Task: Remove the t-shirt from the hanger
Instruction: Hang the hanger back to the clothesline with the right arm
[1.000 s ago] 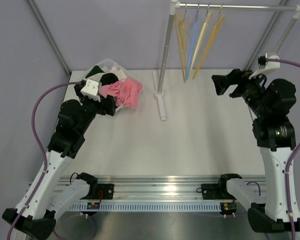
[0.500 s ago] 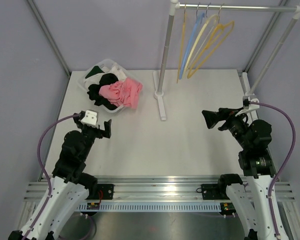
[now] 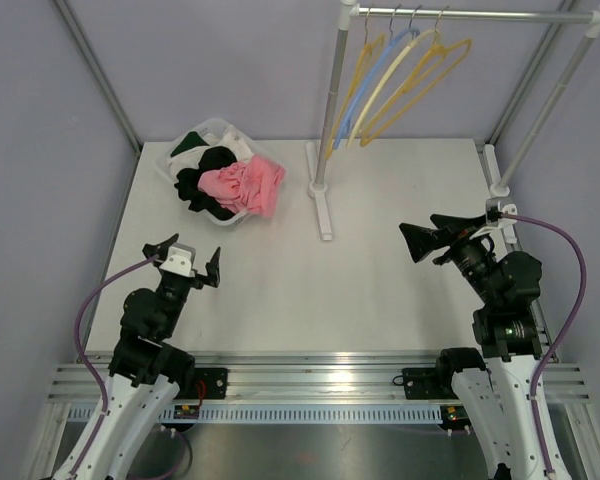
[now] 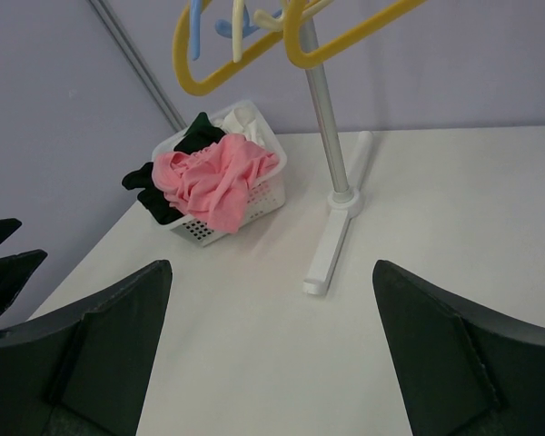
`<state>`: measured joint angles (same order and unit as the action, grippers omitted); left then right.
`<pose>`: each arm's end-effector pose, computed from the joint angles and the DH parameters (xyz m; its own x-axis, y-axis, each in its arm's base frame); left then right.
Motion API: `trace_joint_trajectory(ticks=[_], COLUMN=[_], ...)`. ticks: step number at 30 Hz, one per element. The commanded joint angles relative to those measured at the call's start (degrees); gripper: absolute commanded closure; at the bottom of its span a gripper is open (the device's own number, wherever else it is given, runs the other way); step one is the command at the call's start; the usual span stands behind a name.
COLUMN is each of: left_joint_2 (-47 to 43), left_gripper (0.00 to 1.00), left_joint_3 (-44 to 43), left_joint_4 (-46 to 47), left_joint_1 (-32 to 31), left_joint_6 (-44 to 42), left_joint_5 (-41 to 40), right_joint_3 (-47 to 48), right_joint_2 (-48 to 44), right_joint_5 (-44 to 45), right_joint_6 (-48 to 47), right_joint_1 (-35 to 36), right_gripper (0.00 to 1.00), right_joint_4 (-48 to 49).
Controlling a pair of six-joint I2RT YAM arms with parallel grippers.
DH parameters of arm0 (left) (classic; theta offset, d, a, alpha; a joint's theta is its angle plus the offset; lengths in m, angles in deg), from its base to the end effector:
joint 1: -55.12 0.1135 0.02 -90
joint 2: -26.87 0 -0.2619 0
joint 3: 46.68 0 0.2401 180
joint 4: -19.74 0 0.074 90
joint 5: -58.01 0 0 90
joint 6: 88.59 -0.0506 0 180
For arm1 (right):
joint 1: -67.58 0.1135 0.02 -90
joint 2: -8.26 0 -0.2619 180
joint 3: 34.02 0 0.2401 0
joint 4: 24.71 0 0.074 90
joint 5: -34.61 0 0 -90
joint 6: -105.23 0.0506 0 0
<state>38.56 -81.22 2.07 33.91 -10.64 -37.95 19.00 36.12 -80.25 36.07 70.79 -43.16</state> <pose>0.1032 -0.0344 0.2710 0.1373 0.1694 -0.9759 0.2401 0.9502 0.1987 0.1235 0.0282 0.3520 -0.0574 0.3201 -0.9457 -0.4786 0.8225 0.3074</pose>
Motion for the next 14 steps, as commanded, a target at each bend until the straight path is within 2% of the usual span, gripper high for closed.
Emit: trace_joint_trajectory(ticks=[1, 14], left_joint_2=[-0.2, -0.2], left_gripper=[0.01, 0.01], left_joint_3=[-0.6, -0.8], left_joint_4=[3.8, 3.5], left_joint_1=[0.1, 0.1], left_joint_6=[-1.4, -1.0], left_joint_5=[0.8, 0.5], right_joint_3=[0.5, 0.9], right_joint_2=[-0.3, -0.8], right_joint_5=[-1.2, -1.5], right_joint_6=[0.7, 0.3], right_joint_1=[-0.1, 0.0], right_gripper=[0.00, 0.01], right_joint_4=[3.1, 2.1])
